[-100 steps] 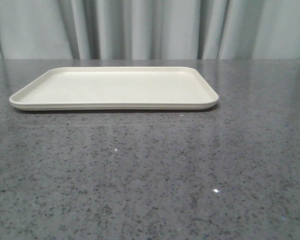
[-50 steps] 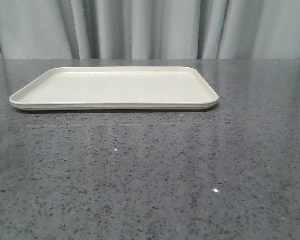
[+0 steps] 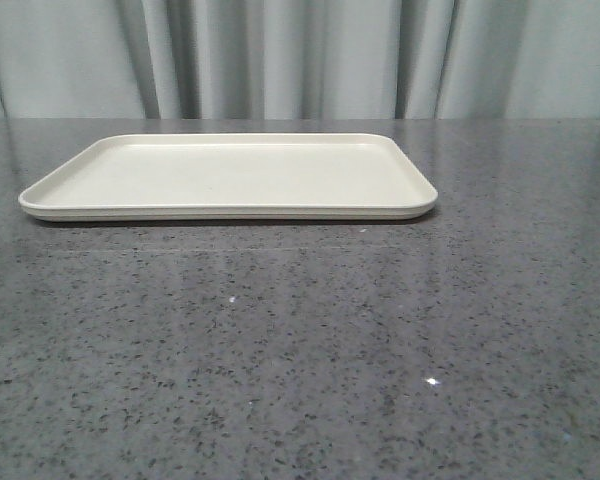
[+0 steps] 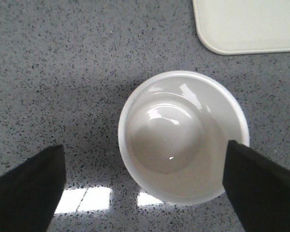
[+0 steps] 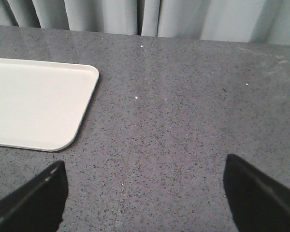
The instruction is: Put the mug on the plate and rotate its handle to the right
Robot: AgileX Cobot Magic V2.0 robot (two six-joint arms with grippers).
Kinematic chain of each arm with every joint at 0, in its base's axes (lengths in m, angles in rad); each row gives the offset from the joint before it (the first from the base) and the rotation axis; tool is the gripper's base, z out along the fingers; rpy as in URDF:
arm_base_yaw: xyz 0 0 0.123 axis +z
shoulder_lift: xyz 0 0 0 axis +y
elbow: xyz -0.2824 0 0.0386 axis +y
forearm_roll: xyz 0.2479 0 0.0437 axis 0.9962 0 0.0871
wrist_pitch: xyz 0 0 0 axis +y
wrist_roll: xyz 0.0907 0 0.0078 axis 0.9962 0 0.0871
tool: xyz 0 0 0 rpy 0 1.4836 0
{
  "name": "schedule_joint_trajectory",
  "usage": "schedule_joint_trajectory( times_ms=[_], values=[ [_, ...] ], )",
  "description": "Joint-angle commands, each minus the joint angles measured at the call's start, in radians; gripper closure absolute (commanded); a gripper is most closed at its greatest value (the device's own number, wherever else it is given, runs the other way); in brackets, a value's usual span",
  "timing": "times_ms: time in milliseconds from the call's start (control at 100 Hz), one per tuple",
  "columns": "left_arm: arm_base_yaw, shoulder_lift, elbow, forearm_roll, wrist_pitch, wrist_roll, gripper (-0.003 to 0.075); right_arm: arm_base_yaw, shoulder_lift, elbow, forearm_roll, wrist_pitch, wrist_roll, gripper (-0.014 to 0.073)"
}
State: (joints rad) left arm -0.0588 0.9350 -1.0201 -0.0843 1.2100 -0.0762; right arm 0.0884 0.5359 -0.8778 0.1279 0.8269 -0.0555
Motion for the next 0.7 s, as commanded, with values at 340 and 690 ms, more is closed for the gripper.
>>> schedule_joint_trajectory(
  times_ms=[340,690],
  values=[
    [0.003,0.183,-0.029,-0.002,-0.043,0.034,0.0085,-0.007,0.012,-0.031,0.003,-0.078,-0.009,-0.0055],
    [0.003,0.226,-0.029,-0.002,-0.064,0.034,0.0461,-0.007,0.012,-0.031,0.003,-0.079,-0.009,-0.0055]
  ],
)
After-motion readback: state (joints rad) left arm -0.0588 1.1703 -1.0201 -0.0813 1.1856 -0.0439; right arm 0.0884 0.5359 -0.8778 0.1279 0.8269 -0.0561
